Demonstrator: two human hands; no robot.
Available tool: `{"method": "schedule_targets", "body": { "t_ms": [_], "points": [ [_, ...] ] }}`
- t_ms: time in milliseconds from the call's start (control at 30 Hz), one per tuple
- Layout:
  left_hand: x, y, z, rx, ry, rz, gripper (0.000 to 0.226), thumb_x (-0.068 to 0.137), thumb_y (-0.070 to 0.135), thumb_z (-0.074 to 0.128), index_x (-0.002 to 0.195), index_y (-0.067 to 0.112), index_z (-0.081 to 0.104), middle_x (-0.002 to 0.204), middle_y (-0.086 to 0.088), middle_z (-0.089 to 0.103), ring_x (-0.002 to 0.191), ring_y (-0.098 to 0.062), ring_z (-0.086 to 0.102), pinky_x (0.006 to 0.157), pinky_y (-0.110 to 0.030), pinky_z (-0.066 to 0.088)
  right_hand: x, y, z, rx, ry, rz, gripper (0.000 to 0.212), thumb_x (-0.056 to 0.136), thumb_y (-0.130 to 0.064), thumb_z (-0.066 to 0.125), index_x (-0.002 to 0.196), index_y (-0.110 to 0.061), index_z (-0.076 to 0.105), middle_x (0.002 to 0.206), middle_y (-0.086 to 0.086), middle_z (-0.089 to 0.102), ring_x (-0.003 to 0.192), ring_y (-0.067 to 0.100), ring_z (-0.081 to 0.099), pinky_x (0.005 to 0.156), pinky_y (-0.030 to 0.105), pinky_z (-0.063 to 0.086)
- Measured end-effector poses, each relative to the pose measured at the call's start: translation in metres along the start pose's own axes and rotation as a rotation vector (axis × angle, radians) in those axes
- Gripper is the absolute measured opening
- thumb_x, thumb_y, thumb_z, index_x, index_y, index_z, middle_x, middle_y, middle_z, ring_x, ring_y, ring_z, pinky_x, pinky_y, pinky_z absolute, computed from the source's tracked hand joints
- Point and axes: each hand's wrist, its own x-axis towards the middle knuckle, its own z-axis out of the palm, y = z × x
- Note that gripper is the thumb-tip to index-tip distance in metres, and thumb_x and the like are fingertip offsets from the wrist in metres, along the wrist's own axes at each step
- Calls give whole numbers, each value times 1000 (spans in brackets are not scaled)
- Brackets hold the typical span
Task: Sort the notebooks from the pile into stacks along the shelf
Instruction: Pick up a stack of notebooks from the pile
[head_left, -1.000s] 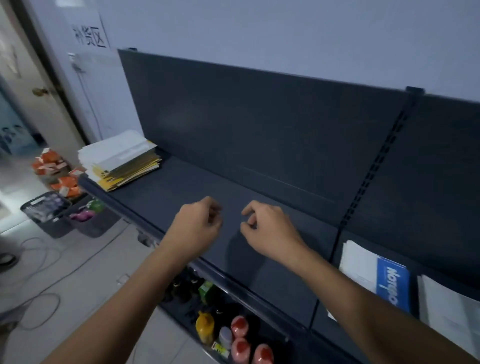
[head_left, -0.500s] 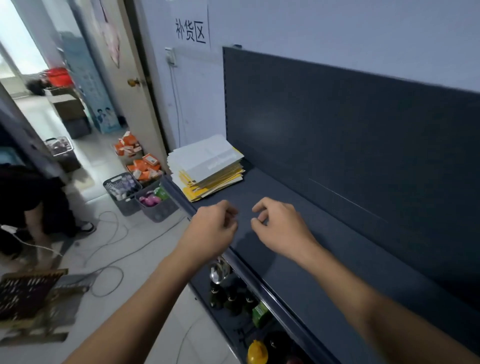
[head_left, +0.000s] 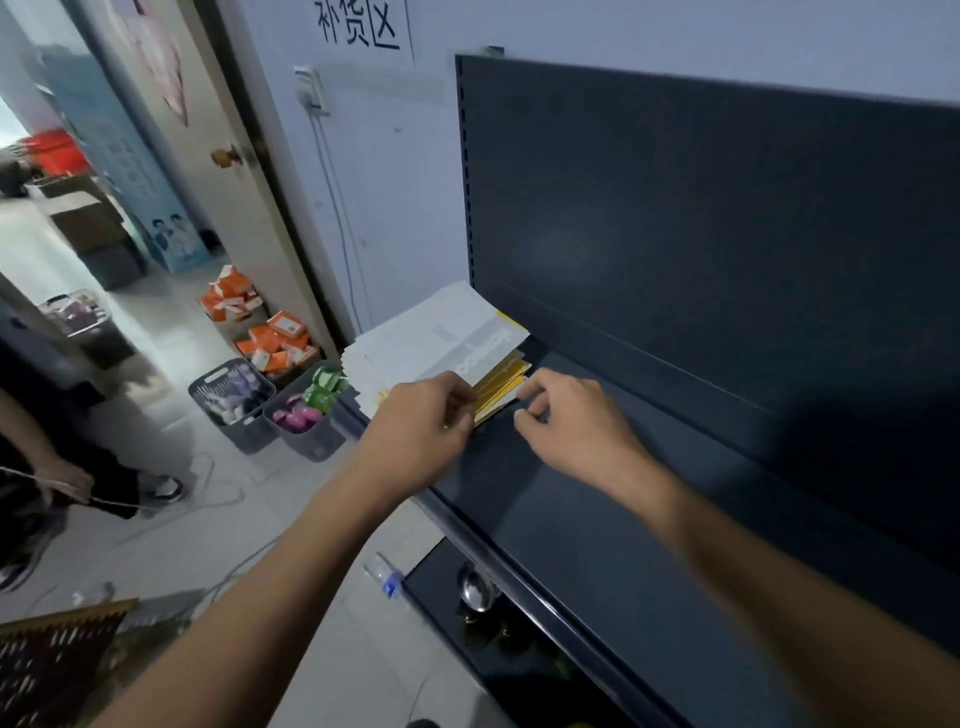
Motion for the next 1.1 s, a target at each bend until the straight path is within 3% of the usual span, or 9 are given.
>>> {"method": "schedule_targets", "body": {
  "t_ms": [267, 533, 633, 767, 867, 933, 1100],
  "points": [
    [86, -51, -24, -15, -82, 206, 15, 96, 29, 59, 108, 29, 67, 93, 17, 70, 87, -2, 64, 80, -22, 51, 55, -29, 32, 11, 95, 171, 17, 90, -32, 57, 106, -29, 63, 89, -10, 69, 89, 17, 66, 79, 37, 57],
    [175, -112, -48, -42, -180, 359, 15, 95, 22, 60, 107, 22, 69, 85, 17, 65, 78, -7, 62, 77, -21, 45, 91, -70, 59, 40, 236, 469, 23, 87, -32, 59, 109, -29, 64, 92, -14, 67, 90, 15, 65, 83, 38, 56],
    [194, -127, -46, -42, -202, 398, 14, 95, 20, 60, 105, 22, 69, 92, 12, 68, 77, -7, 60, 74, -19, 42, 98, -79, 65, 37, 275, 550, 28, 90, -33, 58, 116, -26, 63, 98, -12, 68, 93, 16, 65, 84, 39, 57],
    [212, -143, -38, 18, -175, 368, 18, 93, 24, 61, 109, 19, 68, 104, 3, 66, 86, -15, 62, 73, -24, 43, 102, -82, 77, 10, 285, 677, 33, 95, -35, 55, 121, -15, 54, 112, 2, 60, 98, 23, 61, 82, 39, 54],
    [225, -148, -29, 88, -183, 283, 32, 91, 41, 62, 111, 16, 65, 103, -1, 65, 90, -20, 61, 72, -28, 42, 107, -74, 86, 54, 267, 755, 33, 97, -40, 52, 112, -11, 51, 113, 6, 55, 97, 24, 58, 79, 36, 51],
    [227, -147, -26, 98, -208, 252, 40, 91, 49, 61, 114, 17, 64, 102, 1, 64, 90, -19, 60, 72, -28, 42, 111, -72, 89, 74, 269, 758, 32, 97, -43, 53, 104, -12, 54, 108, 5, 55, 93, 22, 58, 76, 34, 49],
    [225, -142, -25, 128, -204, 259, 41, 91, 52, 60, 110, 16, 60, 99, 2, 59, 88, -19, 58, 70, -28, 40, 116, -89, 97, 8, 372, 677, 27, 99, -41, 52, 108, -17, 59, 107, -2, 50, 87, 16, 56, 70, 30, 44]
  ]
}}
